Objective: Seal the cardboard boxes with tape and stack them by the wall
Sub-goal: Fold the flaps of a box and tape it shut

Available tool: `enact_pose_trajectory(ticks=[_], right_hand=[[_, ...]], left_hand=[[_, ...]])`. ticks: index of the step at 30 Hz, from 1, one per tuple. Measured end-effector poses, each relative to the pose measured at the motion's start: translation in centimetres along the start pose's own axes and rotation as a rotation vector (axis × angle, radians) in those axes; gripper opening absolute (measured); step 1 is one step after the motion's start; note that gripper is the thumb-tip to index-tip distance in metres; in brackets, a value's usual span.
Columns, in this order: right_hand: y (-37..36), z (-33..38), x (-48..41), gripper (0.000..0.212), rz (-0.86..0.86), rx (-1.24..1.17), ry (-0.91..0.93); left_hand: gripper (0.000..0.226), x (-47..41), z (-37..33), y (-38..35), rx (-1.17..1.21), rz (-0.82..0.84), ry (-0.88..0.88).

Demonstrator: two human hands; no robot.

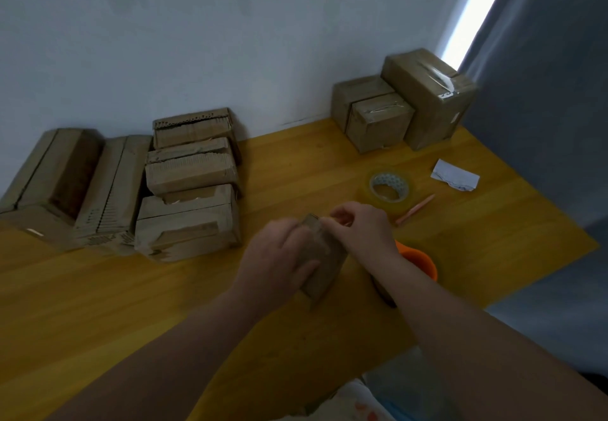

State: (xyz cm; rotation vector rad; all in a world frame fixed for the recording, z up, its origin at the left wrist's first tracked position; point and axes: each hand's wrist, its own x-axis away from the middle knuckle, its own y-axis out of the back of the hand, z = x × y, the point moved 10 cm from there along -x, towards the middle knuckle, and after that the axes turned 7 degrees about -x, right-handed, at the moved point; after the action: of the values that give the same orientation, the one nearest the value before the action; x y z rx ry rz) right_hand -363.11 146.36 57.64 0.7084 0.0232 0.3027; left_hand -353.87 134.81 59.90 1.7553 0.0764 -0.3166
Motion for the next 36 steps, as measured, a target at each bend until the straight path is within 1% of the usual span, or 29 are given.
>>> enact_pose_trajectory(ticks=[2, 3, 4, 5, 7, 8, 10, 13, 17, 23, 25, 27, 29, 32, 33, 34, 36], right_hand=[[-0.1, 0.4, -0.4, 0.020, -0.017, 0.047, 0.016], [-0.1, 0.5, -0.5, 0.019, -0.024, 0.062, 0.015], [-0.2, 0.4, -0.6, 0.018, -0.031, 0.067, 0.009], [-0.2, 0.3, -0.7, 0.017, -0.034, 0.068, 0.001], [-0.2, 0.3, -0.8, 0.017, -0.035, 0.073, -0.011], [-0.3, 0.2, -0.8, 0.017, -0.036, 0.074, -0.017], [-0.2, 0.2, -0.8, 0.018, -0.044, 0.068, -0.026], [-0.1, 0.0, -0.8, 0.019, -0.055, 0.073, -0.036], [0.0, -0.1, -0.8, 0.020, -0.067, 0.075, -0.050], [0.2, -0.6, -0.6, 0.020, -0.064, 0.048, -0.100], [0.1, -0.8, -0.5, 0.019, -0.054, 0.013, -0.120], [0.2, -1.1, -0.5, 0.018, -0.053, -0.043, -0.137], [0.2, -1.7, -0.4, 0.018, -0.041, -0.125, -0.172], [-0.7, -2.3, 0.0, 0.019, 0.051, -0.317, -0.229], [-1.0, -2.3, 0.3, 0.018, 0.094, -0.371, -0.229], [-1.4, -2.2, 0.6, 0.019, 0.139, -0.422, -0.227], [-2.0, -2.0, 1.3, 0.028, 0.240, -0.536, -0.229]], left_hand=[[0.069, -0.1, 2.2, -0.4, 0.054, 0.010, 0.177], [0.082, -0.1, 2.8, -0.8, 0.111, 0.050, 0.227], [0.091, -0.1, 3.2, -1.8, 0.186, 0.130, 0.249], [0.095, -0.2, 3.3, -2.8, 0.253, 0.214, 0.245], [0.092, -0.4, 2.8, -4.3, 0.288, 0.360, 0.191], [0.089, -0.5, 2.4, -4.6, 0.272, 0.402, 0.153], [0.085, -0.5, 2.0, -5.1, 0.212, 0.436, 0.096], [0.078, -0.2, 1.9, -5.7, 0.050, 0.477, 0.047], [0.084, -0.4, 1.7, -5.6, -0.059, 0.447, 0.012], [0.077, -0.7, 1.7, -5.4, -0.086, 0.428, -0.009], [0.075, -0.7, 1.5, -5.3, -0.095, 0.434, -0.017], [0.078, -0.7, 1.2, -5.0, -0.121, 0.420, -0.041], [0.078, -0.8, 0.9, -4.5, -0.144, 0.380, -0.074], [0.059, -0.6, -0.1, -3.5, -0.146, 0.202, -0.180], [0.056, -0.5, -0.2, -3.2, -0.130, 0.148, -0.178], [0.054, -0.3, 0.0, -3.2, -0.104, 0.135, -0.155], [0.054, -0.1, 0.1, -3.0, -0.053, 0.117, -0.112]])
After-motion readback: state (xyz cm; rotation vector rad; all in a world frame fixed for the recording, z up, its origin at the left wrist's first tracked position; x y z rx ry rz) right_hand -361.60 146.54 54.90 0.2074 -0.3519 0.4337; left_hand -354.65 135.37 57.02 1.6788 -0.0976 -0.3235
